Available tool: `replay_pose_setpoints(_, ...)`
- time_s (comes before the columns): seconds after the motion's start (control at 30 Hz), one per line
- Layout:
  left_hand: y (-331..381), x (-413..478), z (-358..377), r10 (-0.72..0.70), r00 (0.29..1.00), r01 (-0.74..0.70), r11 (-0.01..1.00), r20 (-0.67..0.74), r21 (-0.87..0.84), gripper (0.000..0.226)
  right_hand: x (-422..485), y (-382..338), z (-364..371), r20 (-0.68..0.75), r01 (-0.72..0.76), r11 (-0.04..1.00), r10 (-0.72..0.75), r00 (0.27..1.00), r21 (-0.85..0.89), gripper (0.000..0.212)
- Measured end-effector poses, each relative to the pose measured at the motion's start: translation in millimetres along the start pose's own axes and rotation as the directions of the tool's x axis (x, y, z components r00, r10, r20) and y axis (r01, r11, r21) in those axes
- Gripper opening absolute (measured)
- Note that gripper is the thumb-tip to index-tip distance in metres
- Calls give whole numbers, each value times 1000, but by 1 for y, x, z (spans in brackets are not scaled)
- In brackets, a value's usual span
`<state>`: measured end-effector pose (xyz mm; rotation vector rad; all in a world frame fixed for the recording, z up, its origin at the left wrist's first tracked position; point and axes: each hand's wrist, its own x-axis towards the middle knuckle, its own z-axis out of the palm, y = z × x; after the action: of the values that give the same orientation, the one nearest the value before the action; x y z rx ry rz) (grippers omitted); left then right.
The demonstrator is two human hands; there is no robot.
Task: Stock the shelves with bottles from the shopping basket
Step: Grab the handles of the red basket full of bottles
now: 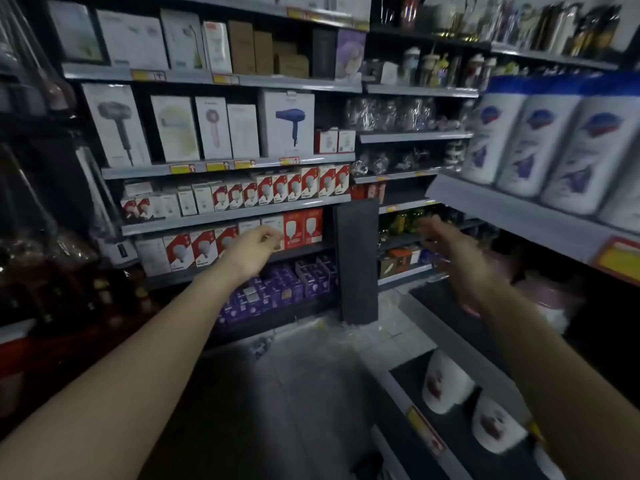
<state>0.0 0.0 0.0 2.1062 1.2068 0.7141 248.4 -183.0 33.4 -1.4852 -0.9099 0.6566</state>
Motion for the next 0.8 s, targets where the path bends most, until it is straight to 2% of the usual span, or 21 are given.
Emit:
replay_pose_setpoints(0.13, -5, 68, 18, -8, 1000, 9, 1000, 14, -21, 35, 66, 12, 21, 35, -59, 997, 57, 998, 57, 33)
replay_pose_setpoints(0.23, -10, 130, 46, 9, 998, -6, 999, 57, -54, 35, 126, 38, 34, 4, -101, 989, 101, 995, 107, 32)
replay_pose_setpoints(0.4, -12, 248, 100, 74, 991, -55, 984, 109, -168, 29, 240, 91, 45, -96, -127, 976, 146, 985, 178, 34)
replay_pose_setpoints(0.47, -12, 299, 122, 67, 990, -39, 978, 128, -205, 29, 284, 105, 41, -154, -160, 964, 195, 969, 213, 42)
replay_pose_setpoints(0.6, -13, 397, 164, 83, 965, -30, 978, 250, -208, 19, 367, 128, 23, -263, -215, 942, 282, 922, 259, 49)
replay_pose_setpoints(0.73, -1, 485, 207, 142, 924, -64, 973, 354, -221, 20, 439, 145, 0, -344, -214, 936, 305, 888, 279, 35)
replay_pose_setpoints(0.8, 9, 526, 231, 177, 900, -92, 970, 397, -225, 24, 472, 154, -16, -403, -206, 934, 316, 859, 293, 45)
